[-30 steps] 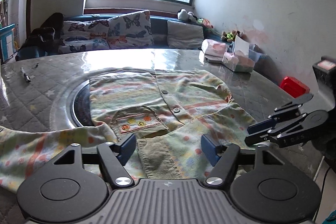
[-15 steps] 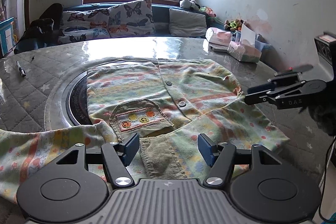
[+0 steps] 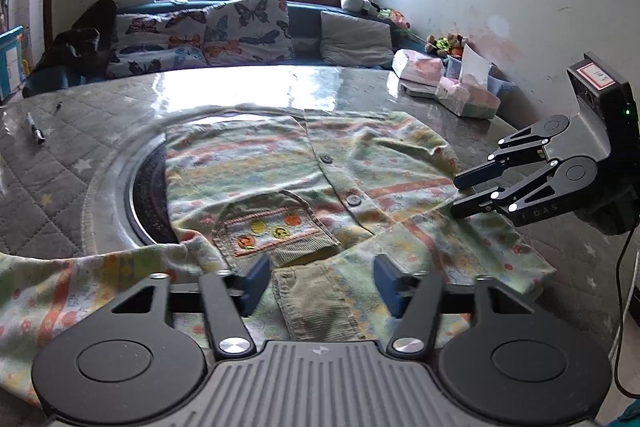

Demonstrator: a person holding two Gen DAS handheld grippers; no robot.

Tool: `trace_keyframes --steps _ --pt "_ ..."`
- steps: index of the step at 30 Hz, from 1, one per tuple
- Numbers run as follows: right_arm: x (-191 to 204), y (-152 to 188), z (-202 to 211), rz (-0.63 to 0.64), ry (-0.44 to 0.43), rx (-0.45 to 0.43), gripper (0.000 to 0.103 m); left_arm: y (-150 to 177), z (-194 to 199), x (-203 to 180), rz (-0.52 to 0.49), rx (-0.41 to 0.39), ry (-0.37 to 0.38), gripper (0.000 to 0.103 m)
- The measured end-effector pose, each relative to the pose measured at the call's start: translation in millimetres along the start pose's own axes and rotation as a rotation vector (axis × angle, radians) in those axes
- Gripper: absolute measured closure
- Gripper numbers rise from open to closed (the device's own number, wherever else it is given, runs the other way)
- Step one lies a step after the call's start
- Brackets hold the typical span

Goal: Fold clothes
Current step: 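Open the right tool and release the folded side onto the shirt, then lift the opposite shirt side with the left tool and fold it over the body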

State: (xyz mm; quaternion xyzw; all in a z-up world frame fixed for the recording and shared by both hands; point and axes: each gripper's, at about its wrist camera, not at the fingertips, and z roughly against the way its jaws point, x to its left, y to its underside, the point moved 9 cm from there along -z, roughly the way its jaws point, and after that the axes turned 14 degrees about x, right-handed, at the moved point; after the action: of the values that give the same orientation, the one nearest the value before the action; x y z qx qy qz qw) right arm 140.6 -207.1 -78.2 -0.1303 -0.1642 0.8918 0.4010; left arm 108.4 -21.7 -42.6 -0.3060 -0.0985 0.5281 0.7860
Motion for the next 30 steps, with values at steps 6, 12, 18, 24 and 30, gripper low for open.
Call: trace_keyframes --steps 6,12,18,24,30 --pt "-3.1 3.8 2.7 -0.024 0.005 -0.025 0.069 -1.4 -9.3 7.3 0.031 0.023 -0.016 0.064" --pt "-7.9 10.4 3.8 -0.075 0.034 -0.051 0.069 1.3 -14.5 9.9 0.038 0.049 -0.025 0.062" --pt "-15.0 18.2 5.1 -0.139 0.042 -0.069 0.069 -0.9 -13.8 13.4 0.057 0.032 -0.039 0.098" --pt "-7.4 17.7 14.9 -0.115 0.047 -0.107 0.068 -17.1 11.2 3.9 0.03 -0.046 -0.037 0.099" --pt "0.3 6.8 9.7 -0.013 0.071 -0.108 0.068 -40.5 42.0 -15.8 -0.014 -0.147 -0.024 0.099"
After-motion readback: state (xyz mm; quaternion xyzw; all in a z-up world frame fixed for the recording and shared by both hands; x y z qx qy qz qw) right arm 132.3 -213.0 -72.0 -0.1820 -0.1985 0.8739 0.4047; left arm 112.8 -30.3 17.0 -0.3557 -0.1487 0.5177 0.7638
